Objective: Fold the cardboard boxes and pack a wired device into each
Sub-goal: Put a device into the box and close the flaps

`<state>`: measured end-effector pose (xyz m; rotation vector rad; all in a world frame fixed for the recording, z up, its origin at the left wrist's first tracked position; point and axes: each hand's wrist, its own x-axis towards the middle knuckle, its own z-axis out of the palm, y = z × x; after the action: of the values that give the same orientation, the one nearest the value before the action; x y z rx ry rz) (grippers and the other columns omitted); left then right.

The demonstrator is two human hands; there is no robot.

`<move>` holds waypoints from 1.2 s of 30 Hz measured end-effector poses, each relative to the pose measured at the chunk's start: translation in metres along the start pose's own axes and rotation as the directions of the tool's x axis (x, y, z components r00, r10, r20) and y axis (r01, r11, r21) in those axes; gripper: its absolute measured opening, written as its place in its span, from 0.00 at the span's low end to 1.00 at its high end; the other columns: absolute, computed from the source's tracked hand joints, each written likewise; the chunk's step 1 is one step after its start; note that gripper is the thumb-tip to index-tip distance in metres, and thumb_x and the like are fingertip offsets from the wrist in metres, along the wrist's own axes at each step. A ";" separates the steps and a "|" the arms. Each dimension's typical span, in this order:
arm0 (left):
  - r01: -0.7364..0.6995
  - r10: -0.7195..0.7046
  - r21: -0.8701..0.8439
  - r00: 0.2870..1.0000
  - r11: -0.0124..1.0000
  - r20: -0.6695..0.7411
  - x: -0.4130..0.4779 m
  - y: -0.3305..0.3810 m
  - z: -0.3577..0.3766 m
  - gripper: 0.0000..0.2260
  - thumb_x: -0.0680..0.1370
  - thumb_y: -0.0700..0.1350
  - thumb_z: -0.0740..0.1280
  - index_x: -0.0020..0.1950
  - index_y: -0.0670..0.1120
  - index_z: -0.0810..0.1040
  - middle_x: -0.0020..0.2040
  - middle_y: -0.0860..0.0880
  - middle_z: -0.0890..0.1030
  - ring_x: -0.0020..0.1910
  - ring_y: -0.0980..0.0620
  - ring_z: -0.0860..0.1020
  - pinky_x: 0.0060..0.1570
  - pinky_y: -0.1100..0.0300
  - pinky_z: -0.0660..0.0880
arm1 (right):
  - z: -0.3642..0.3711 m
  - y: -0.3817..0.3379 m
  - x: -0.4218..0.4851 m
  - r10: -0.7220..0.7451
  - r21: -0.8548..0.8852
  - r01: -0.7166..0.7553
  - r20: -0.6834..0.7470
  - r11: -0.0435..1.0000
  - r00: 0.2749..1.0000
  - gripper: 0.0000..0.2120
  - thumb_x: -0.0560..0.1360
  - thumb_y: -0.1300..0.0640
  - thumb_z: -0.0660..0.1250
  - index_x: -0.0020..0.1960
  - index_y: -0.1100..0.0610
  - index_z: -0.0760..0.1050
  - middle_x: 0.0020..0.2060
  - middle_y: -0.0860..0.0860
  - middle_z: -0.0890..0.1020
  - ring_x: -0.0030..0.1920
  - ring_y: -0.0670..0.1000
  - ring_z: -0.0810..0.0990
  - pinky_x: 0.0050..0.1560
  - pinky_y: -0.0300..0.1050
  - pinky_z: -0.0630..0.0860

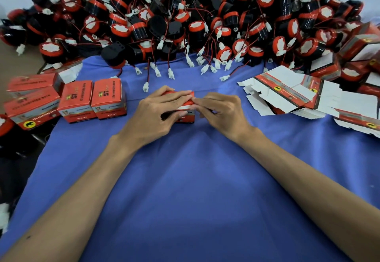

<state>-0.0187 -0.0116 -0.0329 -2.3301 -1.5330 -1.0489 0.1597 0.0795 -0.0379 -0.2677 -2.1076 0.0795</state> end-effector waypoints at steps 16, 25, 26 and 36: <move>0.122 -0.127 0.088 0.990 0.989 0.056 -0.004 0.003 0.003 0.20 0.79 0.44 0.66 0.69 0.37 0.73 0.67 0.46 0.76 0.57 0.42 0.74 0.62 0.51 0.71 | -0.005 -0.007 -0.002 -0.009 -0.035 0.013 0.111 0.999 0.994 0.08 0.72 0.63 0.73 0.51 0.64 0.83 0.35 0.56 0.82 0.28 0.57 0.78 0.25 0.50 0.75; 0.107 -0.218 0.433 0.952 0.895 0.215 -0.002 0.018 0.002 0.26 0.83 0.53 0.55 0.74 0.38 0.65 0.74 0.40 0.66 0.74 0.40 0.64 0.75 0.41 0.53 | -0.004 -0.006 0.002 -0.034 -0.002 0.035 0.152 0.999 0.988 0.07 0.71 0.69 0.71 0.48 0.66 0.83 0.28 0.57 0.79 0.25 0.58 0.74 0.22 0.48 0.72; 0.098 -0.216 0.447 0.951 0.889 0.220 -0.003 0.020 0.003 0.25 0.82 0.52 0.57 0.75 0.38 0.64 0.74 0.40 0.66 0.73 0.38 0.65 0.75 0.42 0.54 | -0.003 -0.007 0.002 -0.018 0.020 0.015 0.153 1.000 0.988 0.06 0.71 0.68 0.70 0.48 0.66 0.83 0.28 0.58 0.79 0.24 0.57 0.73 0.23 0.48 0.72; 0.351 -0.363 0.561 0.927 0.749 -0.095 0.003 0.040 -0.009 0.18 0.72 0.54 0.72 0.43 0.38 0.78 0.34 0.41 0.81 0.30 0.40 0.78 0.30 0.57 0.67 | -0.011 0.009 0.005 0.347 -0.686 -0.199 0.082 0.700 0.934 0.16 0.75 0.58 0.62 0.61 0.61 0.76 0.60 0.59 0.78 0.58 0.60 0.76 0.55 0.56 0.73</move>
<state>0.0117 -0.0324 -0.0153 -1.6741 -2.0129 -0.5014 0.1682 0.0884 -0.0294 -1.0564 -2.2134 -0.5173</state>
